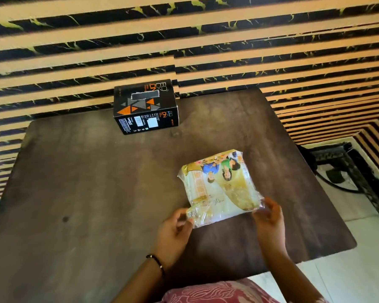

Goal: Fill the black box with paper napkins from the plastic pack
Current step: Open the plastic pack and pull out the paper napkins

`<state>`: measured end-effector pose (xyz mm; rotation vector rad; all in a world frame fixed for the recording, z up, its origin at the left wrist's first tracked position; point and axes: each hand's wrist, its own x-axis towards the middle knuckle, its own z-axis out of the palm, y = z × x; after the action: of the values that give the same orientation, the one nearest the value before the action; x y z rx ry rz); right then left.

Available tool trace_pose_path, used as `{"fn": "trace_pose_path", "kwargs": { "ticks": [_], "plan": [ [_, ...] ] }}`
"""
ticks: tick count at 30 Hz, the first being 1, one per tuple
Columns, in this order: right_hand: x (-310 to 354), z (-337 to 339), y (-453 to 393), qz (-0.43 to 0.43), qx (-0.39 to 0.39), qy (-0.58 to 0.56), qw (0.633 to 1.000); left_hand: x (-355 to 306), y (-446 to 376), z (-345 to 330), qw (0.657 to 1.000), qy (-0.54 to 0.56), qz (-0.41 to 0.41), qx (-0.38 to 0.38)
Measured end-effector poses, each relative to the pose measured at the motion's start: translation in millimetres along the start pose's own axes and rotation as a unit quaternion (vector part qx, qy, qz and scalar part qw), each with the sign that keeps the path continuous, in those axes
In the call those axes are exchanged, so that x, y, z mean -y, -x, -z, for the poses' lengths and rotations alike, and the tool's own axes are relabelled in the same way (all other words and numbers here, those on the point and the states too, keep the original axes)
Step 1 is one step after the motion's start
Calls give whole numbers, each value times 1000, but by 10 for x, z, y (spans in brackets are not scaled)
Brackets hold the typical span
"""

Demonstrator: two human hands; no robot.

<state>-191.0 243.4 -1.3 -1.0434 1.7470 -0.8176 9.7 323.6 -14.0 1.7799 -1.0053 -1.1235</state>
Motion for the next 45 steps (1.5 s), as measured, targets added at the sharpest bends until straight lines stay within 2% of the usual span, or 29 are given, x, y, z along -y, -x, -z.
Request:
{"fn": "trace_pose_path", "kwargs": {
  "ticks": [3,5,7,11,14,17,23,27,34,45],
  "plan": [
    [150,-24,191,119,-72,109,984,-40,-24,128,994,-80,-75,-13],
    [254,-52,292,214,-56,164,961,-143,-97,175,975,-150,-161,-19],
    [321,-102,338,267,-17,197,943,-271,-194,157,957,-191,-220,-1],
    [422,-229,204,265,57,311,911,-467,-393,-2,909,-313,-262,80],
    [478,-285,60,220,85,414,879,-520,-496,-153,867,-435,-216,111],
    [522,-328,3,204,85,472,854,-498,-512,-273,864,-461,-166,116],
    [603,-364,-123,190,88,458,864,-436,-512,-295,875,-447,-161,95],
    [570,-328,-161,215,101,425,874,-371,-482,-297,884,-433,-152,85],
    [503,-237,-273,208,140,307,918,-296,-484,-366,886,-435,-152,61],
    [382,-141,-396,276,183,276,902,-336,-543,-460,884,-452,-104,52]
  ]
}}
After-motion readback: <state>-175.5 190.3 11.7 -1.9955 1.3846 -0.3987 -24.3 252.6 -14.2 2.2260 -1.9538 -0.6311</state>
